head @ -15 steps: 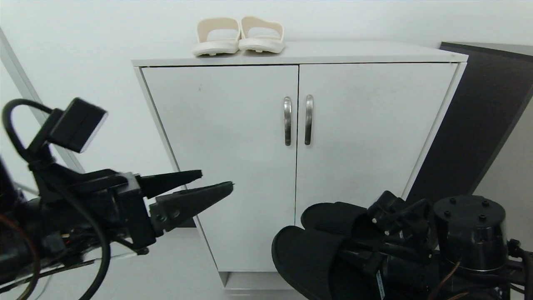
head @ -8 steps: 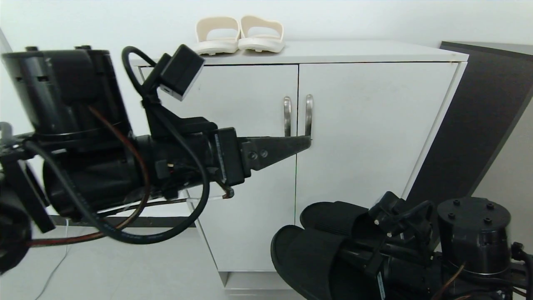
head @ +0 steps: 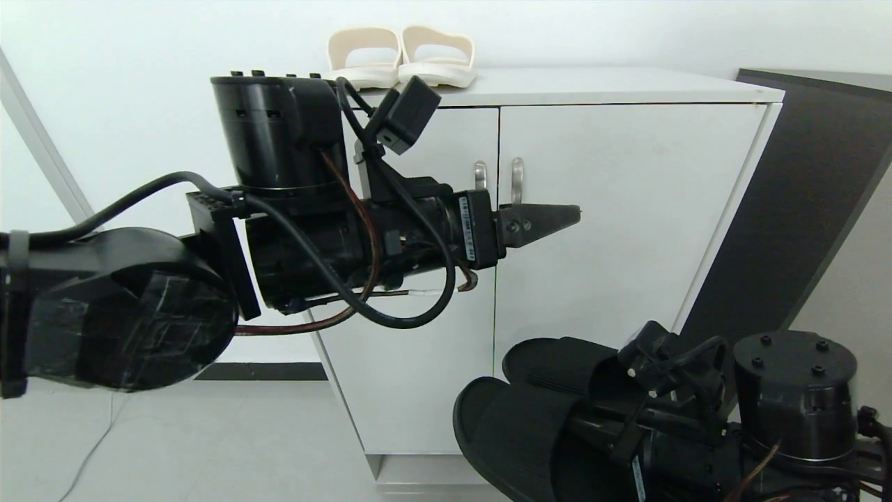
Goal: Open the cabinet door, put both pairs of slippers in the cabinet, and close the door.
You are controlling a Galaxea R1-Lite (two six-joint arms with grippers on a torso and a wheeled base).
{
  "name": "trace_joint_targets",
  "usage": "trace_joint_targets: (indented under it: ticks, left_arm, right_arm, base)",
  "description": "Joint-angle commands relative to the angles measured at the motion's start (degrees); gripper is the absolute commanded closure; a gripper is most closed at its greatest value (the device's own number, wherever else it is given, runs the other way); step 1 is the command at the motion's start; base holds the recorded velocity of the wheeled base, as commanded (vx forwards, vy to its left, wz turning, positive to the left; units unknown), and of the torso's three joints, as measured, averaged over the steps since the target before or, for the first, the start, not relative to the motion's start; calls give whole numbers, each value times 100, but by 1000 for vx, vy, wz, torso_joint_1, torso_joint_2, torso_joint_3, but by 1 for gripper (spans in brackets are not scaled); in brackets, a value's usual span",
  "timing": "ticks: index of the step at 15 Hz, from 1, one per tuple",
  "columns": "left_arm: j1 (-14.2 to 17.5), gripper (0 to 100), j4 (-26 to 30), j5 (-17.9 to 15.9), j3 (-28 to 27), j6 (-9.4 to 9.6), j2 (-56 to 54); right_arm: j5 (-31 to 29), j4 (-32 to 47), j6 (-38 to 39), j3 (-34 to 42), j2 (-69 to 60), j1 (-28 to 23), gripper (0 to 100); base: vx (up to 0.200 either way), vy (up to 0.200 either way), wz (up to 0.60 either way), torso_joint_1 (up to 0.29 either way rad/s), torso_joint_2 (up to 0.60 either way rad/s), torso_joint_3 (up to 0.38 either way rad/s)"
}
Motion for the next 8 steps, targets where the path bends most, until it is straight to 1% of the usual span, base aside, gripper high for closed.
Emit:
trace_joint_targets:
  ticks: [1,4,6,8]
  left_arm:
    - [-124,0,24,140,-271,5,253]
    - [-151,0,68,597,-640,23,464]
    - [-142,0,68,1010,-860,32,649]
    - [-116,0,68,1212,-912,41,701]
  right_arm:
    - [-5,-4,-3,-7,-14,3,100]
    - [-5,-4,-3,-7,-67,29,100]
    - [4,-13,-3,10,-76,29,100]
    - [4,-13,6,1,-76,29,100]
  base:
    - [0,0,0,0,0,0]
    - [0,0,0,0,0,0]
    - [0,0,0,0,0,0]
    - [0,0,0,0,0,0]
